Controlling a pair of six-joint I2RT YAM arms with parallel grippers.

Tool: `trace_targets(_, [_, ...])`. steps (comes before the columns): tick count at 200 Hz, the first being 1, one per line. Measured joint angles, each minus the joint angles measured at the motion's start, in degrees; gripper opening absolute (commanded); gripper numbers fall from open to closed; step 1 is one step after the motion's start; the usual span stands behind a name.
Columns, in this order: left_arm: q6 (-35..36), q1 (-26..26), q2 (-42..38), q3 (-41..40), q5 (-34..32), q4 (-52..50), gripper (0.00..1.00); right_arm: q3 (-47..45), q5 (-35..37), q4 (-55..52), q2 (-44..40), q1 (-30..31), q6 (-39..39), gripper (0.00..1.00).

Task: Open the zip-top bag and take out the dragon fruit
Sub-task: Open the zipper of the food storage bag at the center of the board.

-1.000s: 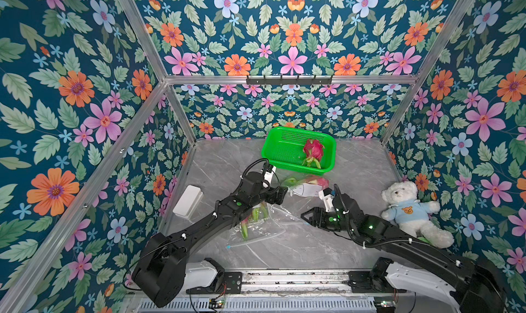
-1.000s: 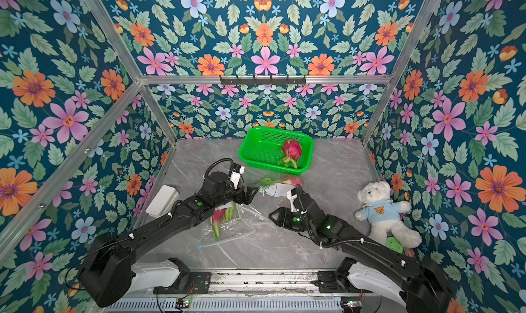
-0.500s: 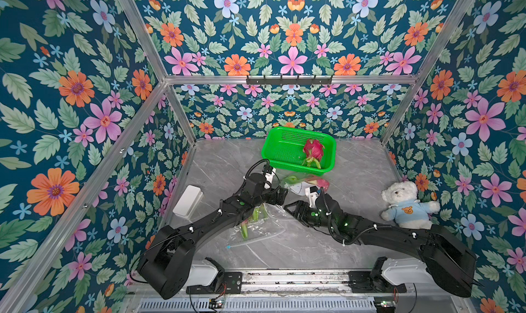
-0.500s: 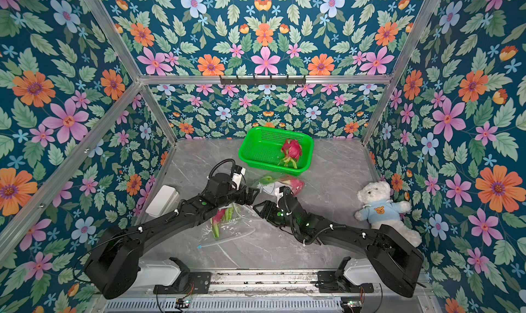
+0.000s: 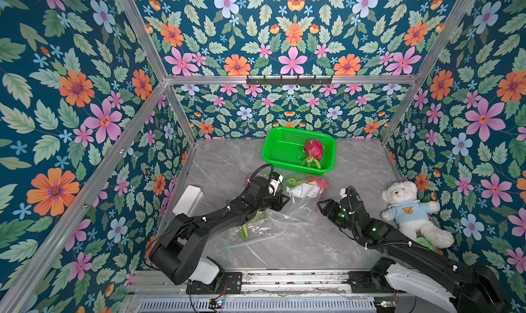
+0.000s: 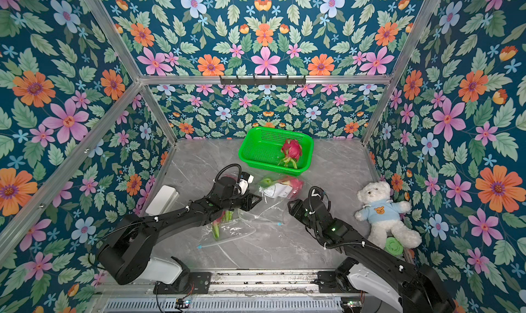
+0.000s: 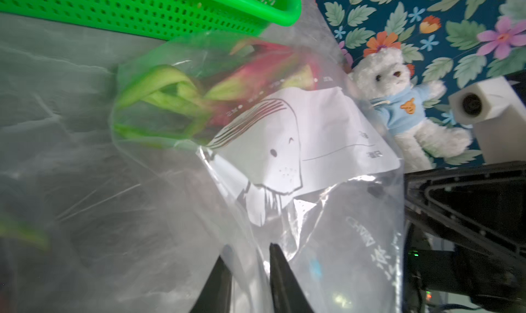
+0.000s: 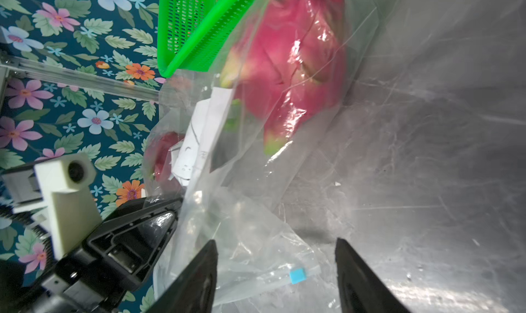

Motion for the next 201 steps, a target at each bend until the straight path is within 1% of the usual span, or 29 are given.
trace_targets(15, [-3.9,-0.3,1.2,-0.5,2.8,4.4,0.23,1.6,-2.4,-1.7,-1.0,-0.2,-1.6,0.66])
trace_targets(27, [-7.5,-0.8,2.1,-0.6,4.3,8.2,0.24,2.3,-4.5,-2.7,-2.4,-0.2,-3.0,0.62])
trace_targets(61, [-16.7,-3.0,4.1,0.8,5.0,17.8,0.25,4.3,-12.1,-6.4,-8.0,0.4,-3.9,0.43])
trace_targets(68, [-18.4,-3.4,4.5,1.3,4.9,19.7,0.24,5.1,-13.1,-7.1,-8.8,1.6,-4.0,0.38])
trace_targets(80, [-21.2,-4.1,5.4,1.9,4.1,22.9,0.25,6.5,-14.1,-8.1,-9.2,4.0,-4.2,0.33])
trace_targets(98, [-25.3,-4.7,7.1,2.3,3.7,27.2,0.26,8.2,-15.3,-8.9,-7.6,7.2,-5.2,0.26])
trace_targets(116, [-29.1,-4.9,8.8,2.1,2.8,30.8,0.26,8.2,-14.6,-8.6,-5.2,7.7,-5.3,0.20])
trace_targets(145, [-34.2,-5.0,9.4,-0.2,2.5,36.0,0.26,7.6,-10.1,-9.4,-4.3,7.7,-5.6,0.12])
trace_targets(174, [-36.9,-5.2,8.3,-1.7,2.4,37.9,0.26,5.9,-5.9,-6.6,-3.6,3.8,-6.4,0.09])
trace_targets(185, [-37.1,-5.5,7.9,-1.7,2.4,38.2,0.26,5.8,-4.5,-5.4,-1.7,2.7,-6.6,0.08])
trace_targets(201, [-37.7,-5.8,7.4,-1.7,2.5,38.2,0.27,7.3,-4.5,-3.9,2.0,2.4,-7.5,0.08])
